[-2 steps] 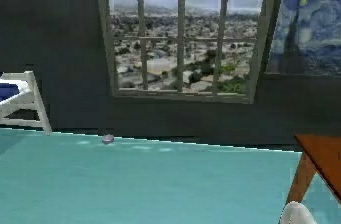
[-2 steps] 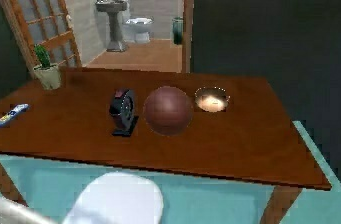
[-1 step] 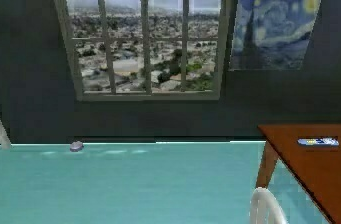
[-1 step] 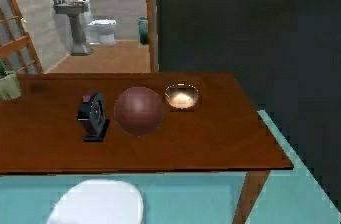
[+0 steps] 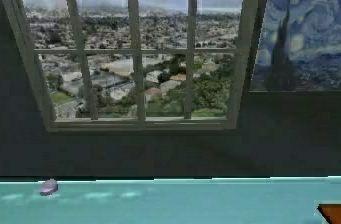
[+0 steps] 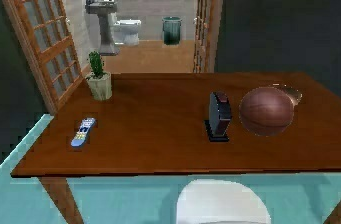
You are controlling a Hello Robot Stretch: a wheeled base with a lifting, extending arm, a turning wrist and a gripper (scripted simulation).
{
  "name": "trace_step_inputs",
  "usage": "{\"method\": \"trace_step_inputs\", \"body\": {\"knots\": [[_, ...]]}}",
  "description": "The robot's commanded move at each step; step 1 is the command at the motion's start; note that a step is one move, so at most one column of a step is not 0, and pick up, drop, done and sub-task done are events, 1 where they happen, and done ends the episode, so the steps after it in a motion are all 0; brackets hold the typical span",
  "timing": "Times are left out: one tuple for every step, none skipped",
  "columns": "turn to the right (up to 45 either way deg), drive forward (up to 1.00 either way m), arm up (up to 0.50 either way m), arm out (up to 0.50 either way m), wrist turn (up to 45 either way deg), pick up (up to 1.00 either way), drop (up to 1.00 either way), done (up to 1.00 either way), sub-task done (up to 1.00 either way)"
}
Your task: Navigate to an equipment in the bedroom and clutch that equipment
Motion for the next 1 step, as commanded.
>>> {"method": "trace_step_inputs", "body": {"knots": [[24.0, 0.0, 0.0, 0.0, 0.0, 0.0, 0.0, 0.0, 0.0]]}}
